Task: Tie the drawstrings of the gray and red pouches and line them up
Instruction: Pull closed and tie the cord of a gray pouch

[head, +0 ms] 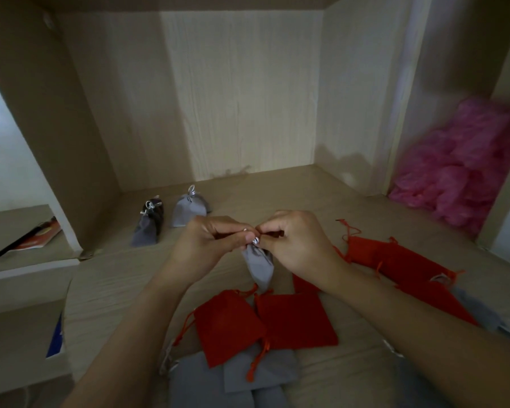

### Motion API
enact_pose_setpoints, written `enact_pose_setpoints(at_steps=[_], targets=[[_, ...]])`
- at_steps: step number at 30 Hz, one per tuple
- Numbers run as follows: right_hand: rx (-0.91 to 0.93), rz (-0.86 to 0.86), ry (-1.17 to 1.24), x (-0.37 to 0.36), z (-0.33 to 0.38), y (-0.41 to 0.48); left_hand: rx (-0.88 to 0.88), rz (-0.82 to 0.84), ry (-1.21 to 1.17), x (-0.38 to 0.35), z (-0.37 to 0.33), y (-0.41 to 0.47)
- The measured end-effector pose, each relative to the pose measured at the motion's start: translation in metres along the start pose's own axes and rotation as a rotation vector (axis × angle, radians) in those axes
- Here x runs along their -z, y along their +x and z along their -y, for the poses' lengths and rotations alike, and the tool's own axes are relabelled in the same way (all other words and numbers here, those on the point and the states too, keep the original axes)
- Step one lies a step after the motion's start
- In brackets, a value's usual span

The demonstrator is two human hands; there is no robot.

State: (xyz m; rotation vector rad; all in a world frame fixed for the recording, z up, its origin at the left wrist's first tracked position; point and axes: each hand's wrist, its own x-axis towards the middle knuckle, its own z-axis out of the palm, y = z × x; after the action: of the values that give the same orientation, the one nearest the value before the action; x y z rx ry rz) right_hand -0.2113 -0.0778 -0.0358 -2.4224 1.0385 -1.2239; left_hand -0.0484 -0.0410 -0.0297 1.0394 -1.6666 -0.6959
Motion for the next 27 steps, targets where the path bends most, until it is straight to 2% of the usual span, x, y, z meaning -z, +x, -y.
enact_pose_setpoints(at_steps=[5,8,15,20,22,24,27], targets=[[-0.023,0.005,0.029,-0.001,0.0,-0.001,0.014,0.031,0.093,0.005,-0.002,-0.002],[-0.042,0.023,0.035,-0.003,-0.001,-0.004,-0.034,0.046,0.255,0.008,0.002,-0.001],[-0.166,0.004,0.07,0.001,0.002,-0.003,-0.282,-0.105,0.598,-0.001,0.001,-0.001],[-0.184,-0.029,0.132,0.004,0.007,-0.003,-0.359,-0.193,0.733,-0.01,-0.003,-0.003],[-0.224,-0.025,0.232,0.006,0.005,0.0,-0.405,-0.272,0.709,-0.011,-0.005,-0.004],[-0.357,-0.048,0.426,0.009,0.006,0.004,-0.452,-0.335,0.671,-0.011,-0.008,-0.005],[-0.531,0.004,0.641,0.008,0.002,0.006,-0.521,-0.337,0.683,-0.013,-0.008,-0.006]])
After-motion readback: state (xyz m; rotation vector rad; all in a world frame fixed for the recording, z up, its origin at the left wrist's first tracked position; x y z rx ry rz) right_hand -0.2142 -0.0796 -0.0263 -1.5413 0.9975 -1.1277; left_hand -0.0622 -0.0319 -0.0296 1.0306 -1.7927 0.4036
